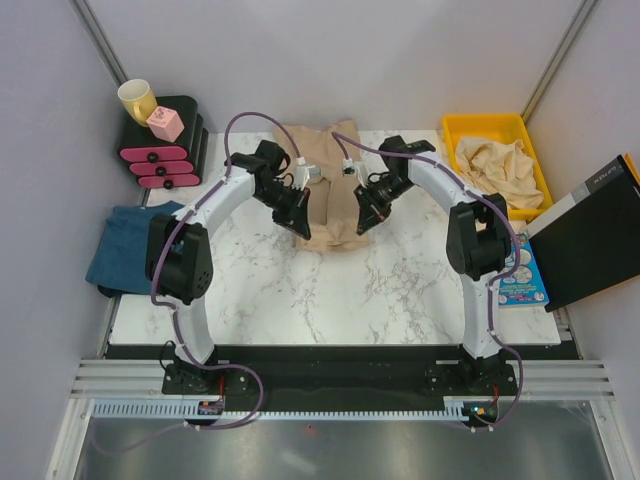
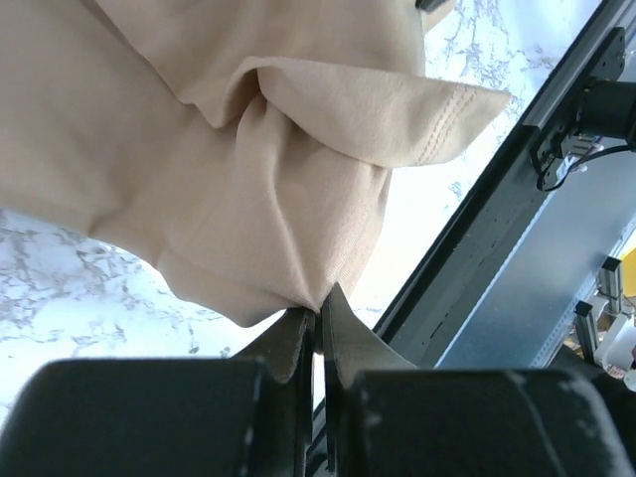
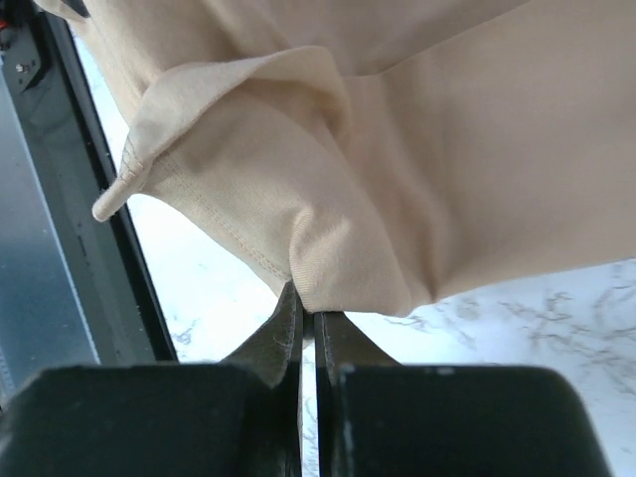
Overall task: Fold and stack the t-shirts
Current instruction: Fold the tshirt
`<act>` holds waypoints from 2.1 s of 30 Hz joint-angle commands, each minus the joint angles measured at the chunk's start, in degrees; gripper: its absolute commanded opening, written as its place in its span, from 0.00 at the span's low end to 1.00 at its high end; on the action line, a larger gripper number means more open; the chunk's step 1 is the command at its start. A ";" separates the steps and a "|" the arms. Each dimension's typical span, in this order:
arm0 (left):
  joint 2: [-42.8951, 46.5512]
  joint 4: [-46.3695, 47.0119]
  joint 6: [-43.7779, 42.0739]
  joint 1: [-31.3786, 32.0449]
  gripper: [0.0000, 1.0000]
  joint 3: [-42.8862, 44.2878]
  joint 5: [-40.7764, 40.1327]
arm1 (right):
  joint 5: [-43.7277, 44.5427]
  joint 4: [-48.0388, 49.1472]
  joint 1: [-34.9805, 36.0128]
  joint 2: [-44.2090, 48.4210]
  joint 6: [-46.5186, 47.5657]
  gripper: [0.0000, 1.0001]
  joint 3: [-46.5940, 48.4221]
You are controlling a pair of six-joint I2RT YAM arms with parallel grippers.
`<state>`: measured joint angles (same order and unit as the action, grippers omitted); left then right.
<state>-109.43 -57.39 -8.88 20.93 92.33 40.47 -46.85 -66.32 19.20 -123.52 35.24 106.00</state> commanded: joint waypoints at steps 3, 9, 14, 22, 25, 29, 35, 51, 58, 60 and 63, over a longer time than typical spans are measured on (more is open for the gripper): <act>-3.95 -1.24 -3.59 -1.15 0.07 6.97 -1.80 | 2.73 -0.82 -1.45 -5.40 2.02 0.05 10.35; -9.31 -1.68 -4.73 -1.50 0.07 15.40 -2.85 | 4.13 -1.35 -1.53 -10.15 2.37 0.05 17.92; -14.57 -2.12 -5.35 -2.21 0.07 21.30 -3.38 | 5.36 -1.35 -1.89 -13.40 2.55 0.05 23.02; -18.89 -2.29 -6.23 -3.00 0.07 27.28 -4.26 | 8.17 0.84 -2.59 -15.61 2.38 0.03 28.39; -19.77 -2.12 -6.32 -3.44 0.07 28.42 -4.70 | 9.14 3.48 -2.68 -15.26 2.02 0.02 28.48; -20.91 -1.85 -6.32 -4.23 0.07 30.36 -6.01 | 11.16 6.90 -2.68 -15.52 2.11 0.01 28.83; -22.67 -0.19 -6.50 -4.93 0.07 32.64 -7.59 | 12.66 10.77 -2.59 -16.31 2.20 0.01 28.92; -26.01 3.77 -6.32 -6.07 0.07 35.81 -10.58 | 15.56 18.86 -2.50 -17.36 1.23 0.01 28.74; -26.28 7.01 -4.57 -6.16 0.44 35.55 -18.13 | 18.11 22.64 -2.24 -17.19 0.44 0.68 24.88; -25.31 9.21 -2.99 -6.25 0.48 34.32 -23.66 | 18.29 23.61 -2.33 -16.14 0.35 0.72 23.48; -22.86 13.78 -1.05 -6.86 0.51 31.60 -27.72 | 18.90 26.85 -2.15 -13.16 0.18 0.78 18.30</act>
<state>-135.39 -50.65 -12.84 15.07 125.78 21.21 -29.26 -44.05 16.99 -140.40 35.75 128.79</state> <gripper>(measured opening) 0.498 0.760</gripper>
